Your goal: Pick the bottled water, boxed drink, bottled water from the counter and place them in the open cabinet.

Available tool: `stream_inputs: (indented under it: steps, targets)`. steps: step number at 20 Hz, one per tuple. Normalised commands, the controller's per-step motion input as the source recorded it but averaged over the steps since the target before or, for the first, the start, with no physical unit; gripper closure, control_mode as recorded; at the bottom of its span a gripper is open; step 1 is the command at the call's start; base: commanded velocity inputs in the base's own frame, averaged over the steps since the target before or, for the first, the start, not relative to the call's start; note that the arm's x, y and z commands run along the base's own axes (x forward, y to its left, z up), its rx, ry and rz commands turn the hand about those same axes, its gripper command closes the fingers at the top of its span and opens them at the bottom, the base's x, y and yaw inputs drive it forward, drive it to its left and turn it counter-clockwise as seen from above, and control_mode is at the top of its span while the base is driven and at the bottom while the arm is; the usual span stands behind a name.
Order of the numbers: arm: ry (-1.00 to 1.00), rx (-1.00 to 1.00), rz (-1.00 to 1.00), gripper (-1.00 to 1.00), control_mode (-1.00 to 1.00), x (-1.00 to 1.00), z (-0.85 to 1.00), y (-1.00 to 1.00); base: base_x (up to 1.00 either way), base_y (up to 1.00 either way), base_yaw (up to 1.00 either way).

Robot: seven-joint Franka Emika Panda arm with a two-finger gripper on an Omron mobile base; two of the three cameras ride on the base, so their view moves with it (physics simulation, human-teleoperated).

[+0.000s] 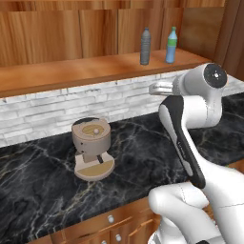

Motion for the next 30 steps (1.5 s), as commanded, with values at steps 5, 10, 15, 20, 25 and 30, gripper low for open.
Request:
stream_inputs:
  steps: [5, 10, 15, 20, 25, 30]
  targets:
    - [0.02, 0.02, 0.0, -1.0, -1.0, -0.12, 0.0, -0.02, 0.0, 0.0, 0.0]
    - [0.0, 0.0, 0.0, -1.0, -1.0, 0.0, 0.0, 0.0, 0.0, 0.0, 0.0]
    - [0.0, 0.0, 0.0, -1.0, 1.0, 0.0, 0.0, 0.0, -0.79, 0.0, -0.01]
    - [0.0, 0.0, 0.0, -1.0, 1.0, 0.0, 0.0, 0.0, -1.0, 0.0, -0.02]
    - [0.0, 0.0, 0.0, -1.0, 1.0, 0.0, 0.0, 0.0, -1.0, 0.0, -0.07]
    - [0.0, 0.0, 0.0, -1.0, 1.0, 0.0, 0.0, 0.0, -1.0, 0.0, -0.24]
